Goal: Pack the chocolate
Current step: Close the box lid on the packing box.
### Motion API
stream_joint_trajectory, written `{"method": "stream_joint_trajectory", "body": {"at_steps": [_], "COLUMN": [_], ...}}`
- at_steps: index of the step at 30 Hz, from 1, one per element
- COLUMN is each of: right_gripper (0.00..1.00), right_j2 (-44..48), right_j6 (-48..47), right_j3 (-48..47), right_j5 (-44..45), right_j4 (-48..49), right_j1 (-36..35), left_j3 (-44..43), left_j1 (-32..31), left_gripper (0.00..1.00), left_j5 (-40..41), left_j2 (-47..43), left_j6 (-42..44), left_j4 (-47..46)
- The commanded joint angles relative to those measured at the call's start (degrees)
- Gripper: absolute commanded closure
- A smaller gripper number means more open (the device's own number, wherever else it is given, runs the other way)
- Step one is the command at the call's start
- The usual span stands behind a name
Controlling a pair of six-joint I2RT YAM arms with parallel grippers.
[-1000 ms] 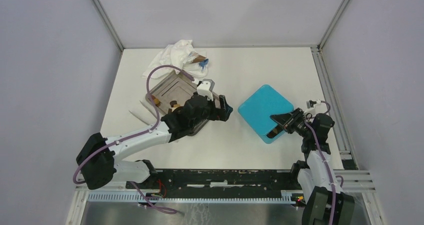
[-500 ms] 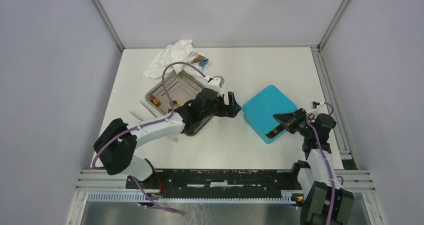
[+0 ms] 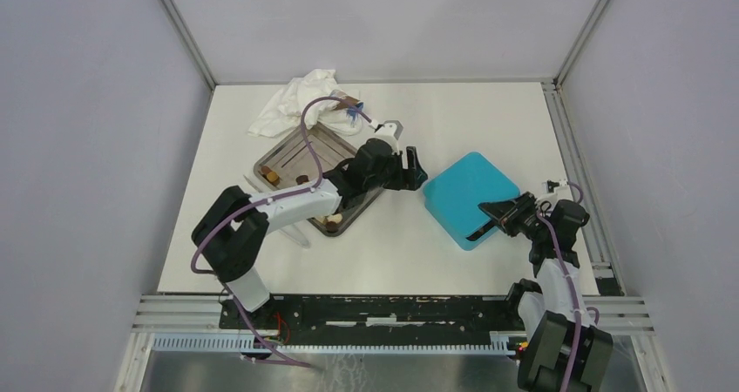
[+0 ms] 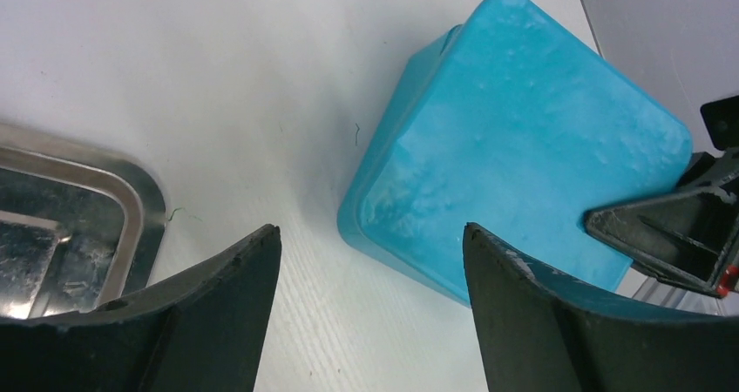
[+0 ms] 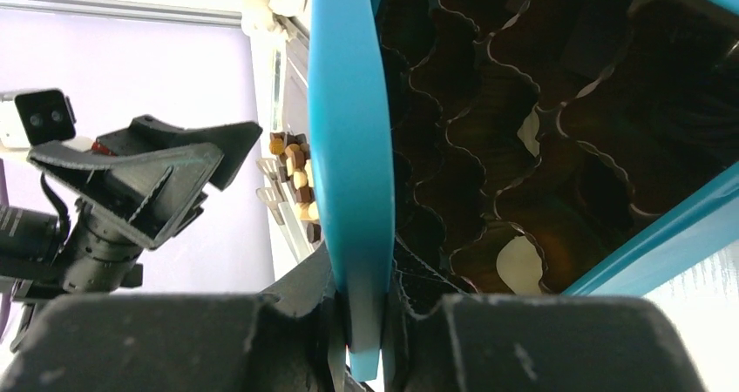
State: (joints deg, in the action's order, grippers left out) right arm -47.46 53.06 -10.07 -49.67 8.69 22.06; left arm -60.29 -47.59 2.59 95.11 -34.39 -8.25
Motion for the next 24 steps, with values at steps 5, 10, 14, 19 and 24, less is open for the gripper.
{"method": "stream_joint_trajectory", "body": {"at_steps": [5,10,14,19,24], "right_gripper": [0.87,0.85,0.82,0.78,0.74], "right_j2": [-1.0,-1.6,-1.9,-2.3,-2.6], "right_j6": [-4.1,-4.8,-5.4,-5.9,-6.6], "right_j3": [-3.7,-3.7,-3.7,-3.6,-3.8], "right_j5": [-1.0,-1.0,-1.0,-1.0,-0.7], "right_j4": [-1.8,-2.2,-2.4,-2.5,-2.8], "right_j1": [2.1,3.1,3.6,4.1,4.6], "left_j3": [-7.7,-10.7,-13.1,-16.5,-19.4], "left_j1": [1.1,1.7,1.8,1.8,1.8], "left_gripper": [0.24,0.31,0.32,0.34,0.35], "left_j5": [-2.3,-2.3,-2.3,-3.5,-5.3], "left_j2": [7.8,11.0,13.3,16.8,20.0], "left_j6": [-0.2,-0.3,0.1,0.6,1.0], "left_j4": [0.3,2.4,4.6,7.9,11.2]}}
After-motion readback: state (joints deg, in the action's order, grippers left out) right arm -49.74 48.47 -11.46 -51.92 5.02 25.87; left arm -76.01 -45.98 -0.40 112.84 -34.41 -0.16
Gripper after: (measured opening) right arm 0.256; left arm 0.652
